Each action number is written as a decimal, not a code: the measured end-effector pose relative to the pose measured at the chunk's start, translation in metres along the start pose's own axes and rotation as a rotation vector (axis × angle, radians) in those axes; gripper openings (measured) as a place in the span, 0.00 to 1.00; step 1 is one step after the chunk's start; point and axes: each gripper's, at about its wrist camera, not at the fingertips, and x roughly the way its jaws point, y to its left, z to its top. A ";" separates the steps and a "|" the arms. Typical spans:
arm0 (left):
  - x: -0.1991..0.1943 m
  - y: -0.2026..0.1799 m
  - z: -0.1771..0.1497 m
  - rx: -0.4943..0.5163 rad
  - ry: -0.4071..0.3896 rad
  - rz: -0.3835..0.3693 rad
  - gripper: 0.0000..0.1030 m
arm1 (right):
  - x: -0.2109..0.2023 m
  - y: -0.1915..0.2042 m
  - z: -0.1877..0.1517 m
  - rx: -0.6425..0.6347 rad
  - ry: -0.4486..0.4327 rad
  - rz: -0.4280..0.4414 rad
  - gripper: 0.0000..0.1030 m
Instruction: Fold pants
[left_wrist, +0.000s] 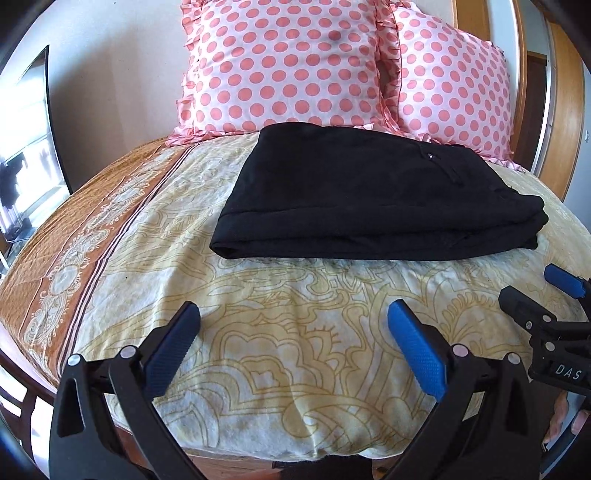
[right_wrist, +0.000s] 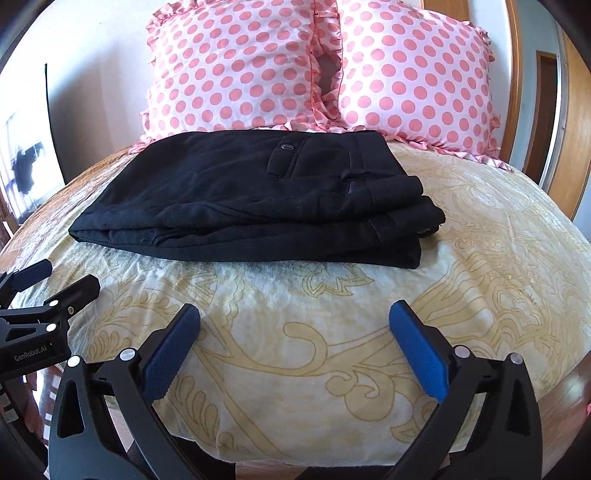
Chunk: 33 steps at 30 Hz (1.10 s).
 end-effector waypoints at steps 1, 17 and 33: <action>0.000 0.000 0.000 -0.001 -0.002 0.002 0.98 | 0.000 0.000 0.000 0.000 -0.002 0.000 0.99; 0.001 0.000 0.000 -0.016 -0.002 0.014 0.98 | 0.000 -0.001 -0.001 -0.002 -0.008 0.002 0.99; 0.001 0.000 0.000 -0.017 -0.002 0.014 0.98 | -0.001 -0.001 -0.001 -0.002 -0.010 0.001 0.99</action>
